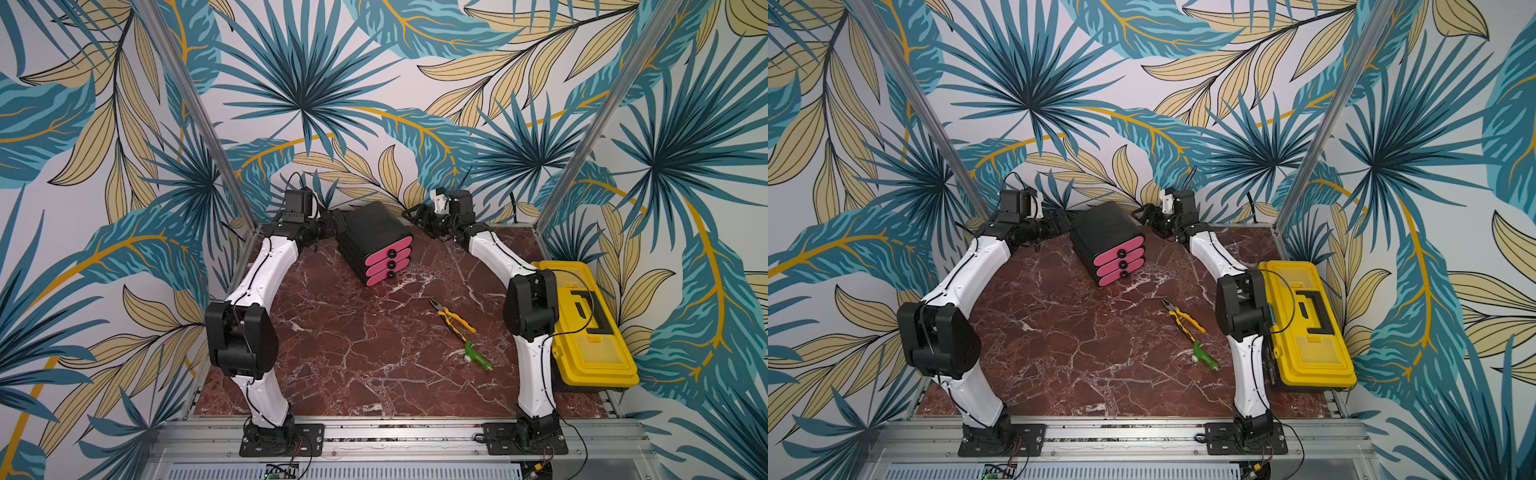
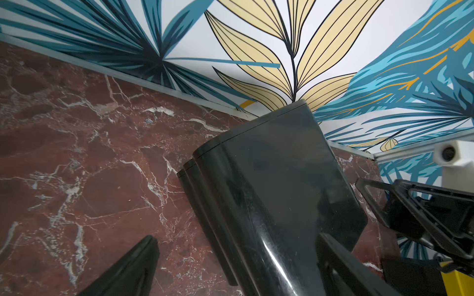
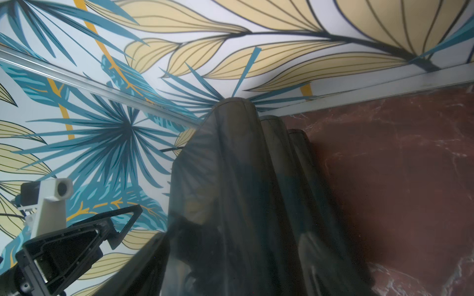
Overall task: Put the bluetooth earphones in the drawer according to color
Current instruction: Move the storage box to the center of the board.
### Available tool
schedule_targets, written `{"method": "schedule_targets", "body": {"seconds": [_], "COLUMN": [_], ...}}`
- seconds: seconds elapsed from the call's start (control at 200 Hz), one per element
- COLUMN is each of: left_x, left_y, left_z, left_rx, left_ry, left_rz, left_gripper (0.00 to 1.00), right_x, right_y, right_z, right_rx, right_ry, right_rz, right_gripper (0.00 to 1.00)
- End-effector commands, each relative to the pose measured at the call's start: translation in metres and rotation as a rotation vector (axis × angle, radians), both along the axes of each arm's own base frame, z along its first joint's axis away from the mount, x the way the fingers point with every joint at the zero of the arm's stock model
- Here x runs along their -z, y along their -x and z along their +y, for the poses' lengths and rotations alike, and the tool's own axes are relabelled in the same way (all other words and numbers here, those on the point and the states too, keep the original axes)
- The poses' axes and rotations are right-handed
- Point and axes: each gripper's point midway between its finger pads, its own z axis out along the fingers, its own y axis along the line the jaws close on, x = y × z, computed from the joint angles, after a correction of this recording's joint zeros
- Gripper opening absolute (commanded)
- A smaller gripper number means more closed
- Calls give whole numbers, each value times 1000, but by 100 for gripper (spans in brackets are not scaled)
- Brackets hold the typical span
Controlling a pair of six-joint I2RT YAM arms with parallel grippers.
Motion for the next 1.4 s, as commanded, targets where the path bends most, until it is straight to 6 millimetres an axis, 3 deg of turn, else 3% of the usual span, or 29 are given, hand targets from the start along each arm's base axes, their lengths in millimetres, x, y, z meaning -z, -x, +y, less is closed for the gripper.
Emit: {"method": "schedule_targets", "body": {"seconds": [0.0,0.12,0.27,0.556,0.786,1.012,1.392], "left_x": [6,20,38,56,53,60,53], "left_y": [-8,-15,-19,-11,12,39,89], "left_z": [-15,-19,-23,-34,-45,-59,-102], "left_rx": [47,61,75,125,166,206,310], "left_ry": [82,104,116,164,203,221,219], "left_rz": [-11,10,48,109,109,135,142], "left_gripper": [100,100,99,86,76,74,73], "right_x": [9,10,13,10,10,11,9], "right_y": [3,2,20,59,87,111,159], "right_z": [17,36,57,56,62,63,39], "right_rx": [-105,-163,-232,-234,-241,-228,-174], "right_ry": [-29,-76,-75,-71,-62,-49,-12], "right_rz": [44,53,65,64,74,81,82], "right_gripper": [84,82,78,73,67,65,64]}}
